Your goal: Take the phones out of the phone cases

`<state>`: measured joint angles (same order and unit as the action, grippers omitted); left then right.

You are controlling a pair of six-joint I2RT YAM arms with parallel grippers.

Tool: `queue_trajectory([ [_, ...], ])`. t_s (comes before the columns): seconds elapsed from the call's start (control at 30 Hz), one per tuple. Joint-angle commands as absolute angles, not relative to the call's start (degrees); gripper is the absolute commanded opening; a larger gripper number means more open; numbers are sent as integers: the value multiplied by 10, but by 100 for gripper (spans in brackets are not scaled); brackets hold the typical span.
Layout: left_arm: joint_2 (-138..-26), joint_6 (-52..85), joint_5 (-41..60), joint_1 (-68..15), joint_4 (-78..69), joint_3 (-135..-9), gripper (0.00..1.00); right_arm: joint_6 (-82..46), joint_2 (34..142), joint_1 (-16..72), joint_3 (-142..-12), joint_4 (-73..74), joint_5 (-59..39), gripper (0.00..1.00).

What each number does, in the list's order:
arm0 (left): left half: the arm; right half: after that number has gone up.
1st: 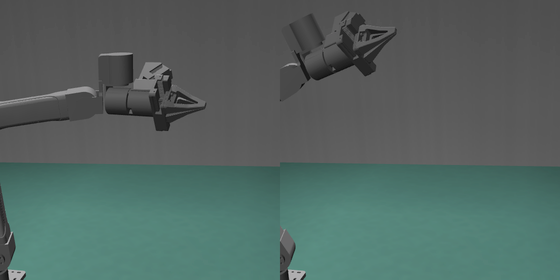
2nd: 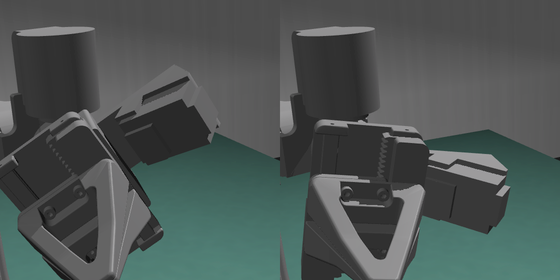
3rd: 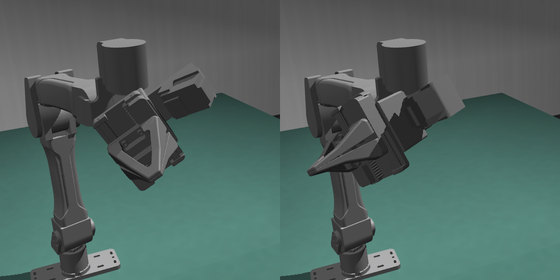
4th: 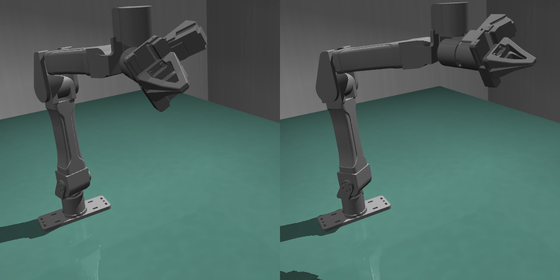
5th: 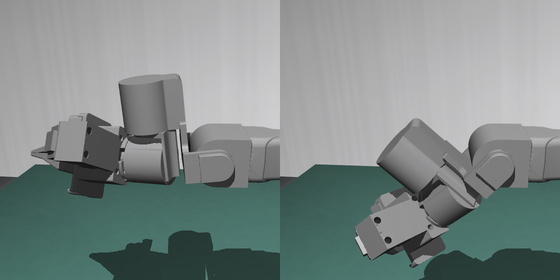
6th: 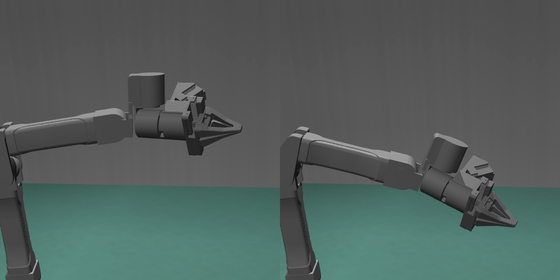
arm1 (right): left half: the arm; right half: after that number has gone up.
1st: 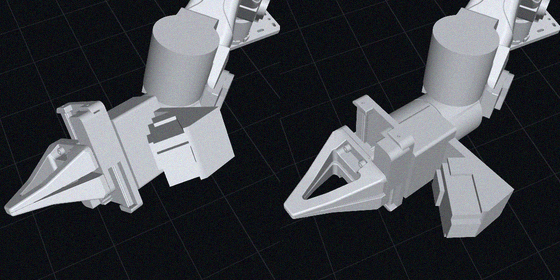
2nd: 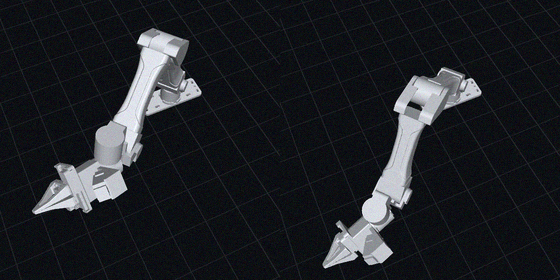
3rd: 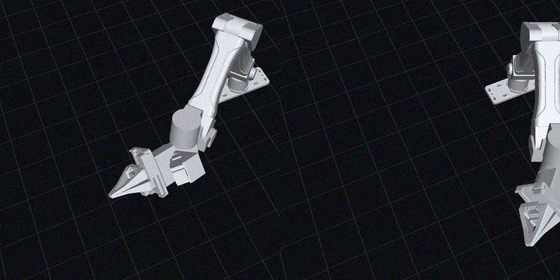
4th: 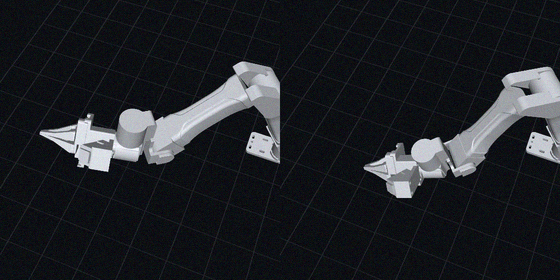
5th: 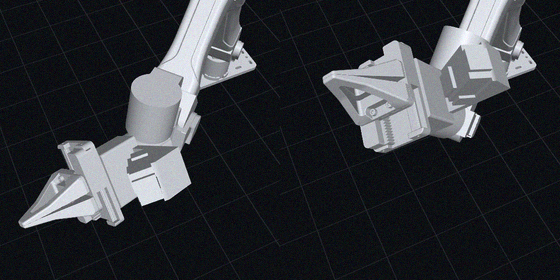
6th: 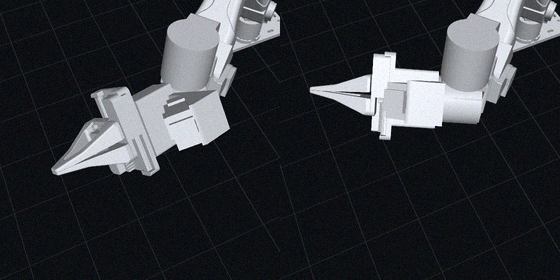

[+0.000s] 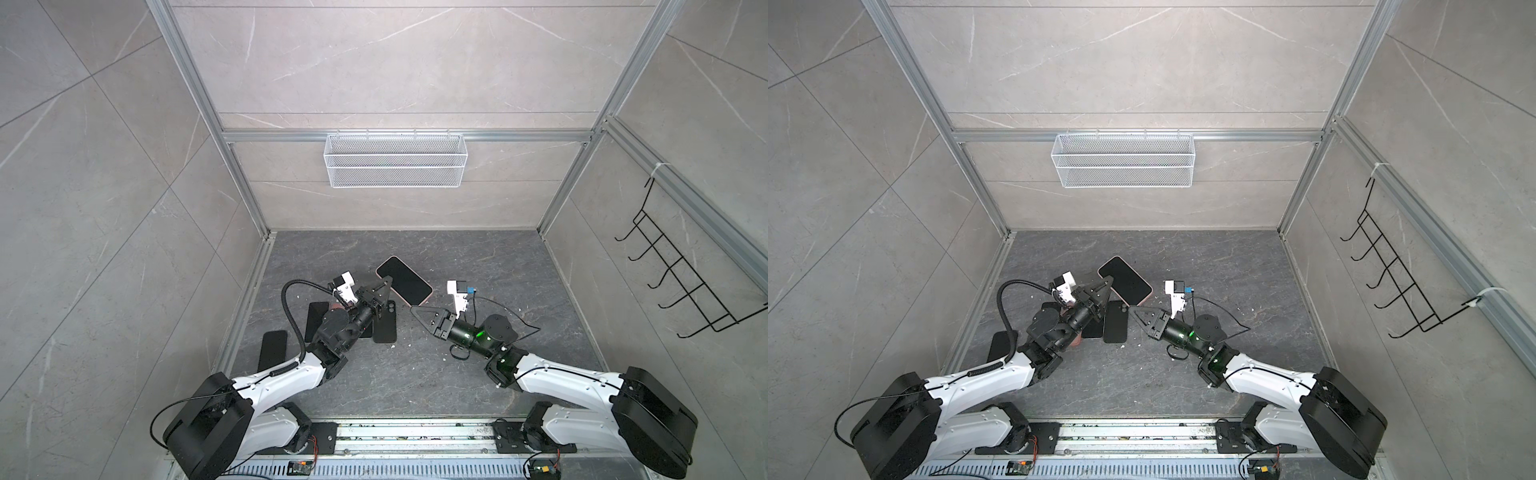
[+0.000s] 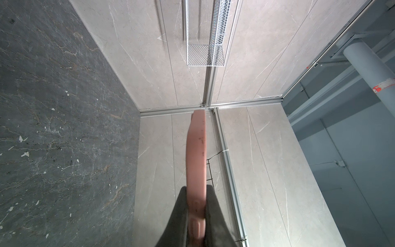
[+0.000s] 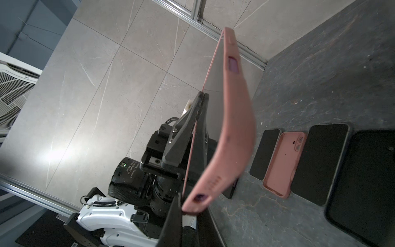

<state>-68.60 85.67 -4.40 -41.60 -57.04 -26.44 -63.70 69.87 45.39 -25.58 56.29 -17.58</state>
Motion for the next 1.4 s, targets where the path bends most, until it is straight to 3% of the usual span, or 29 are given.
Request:
queue_trajectory([
  [0.0, -676, 846, -46, -420, -587, -284, 0, -615, 700, 456, -249, 568, -173, 1],
  [0.2, -660, 847, -44, -423, -545, -294, 0, -568, 685, 455, -248, 520, -164, 0],
  [0.47, -638, 853, 7, -424, -394, -352, 0, -328, 630, 456, -321, 202, -44, 0],
  [0.63, -643, 844, 28, -420, -351, -379, 0, -228, 600, 456, -336, 153, 36, 0],
  [0.83, -647, 842, 32, -405, -355, -386, 0, -198, 545, 456, -323, 120, 41, 1],
  [0.97, -632, 827, 27, -387, -382, -366, 0, -238, 474, 454, -272, 106, 5, 47],
  [1.03, -630, 823, 13, -387, -429, -346, 0, -283, 450, 453, -247, 134, -23, 64],
  [1.2, -651, 802, -21, -396, -555, -314, 0, -431, 478, 453, -236, 237, -79, 74],
  [1.37, -683, 779, -81, -434, -670, -301, 0, -560, 553, 452, -214, 438, -76, 78],
])
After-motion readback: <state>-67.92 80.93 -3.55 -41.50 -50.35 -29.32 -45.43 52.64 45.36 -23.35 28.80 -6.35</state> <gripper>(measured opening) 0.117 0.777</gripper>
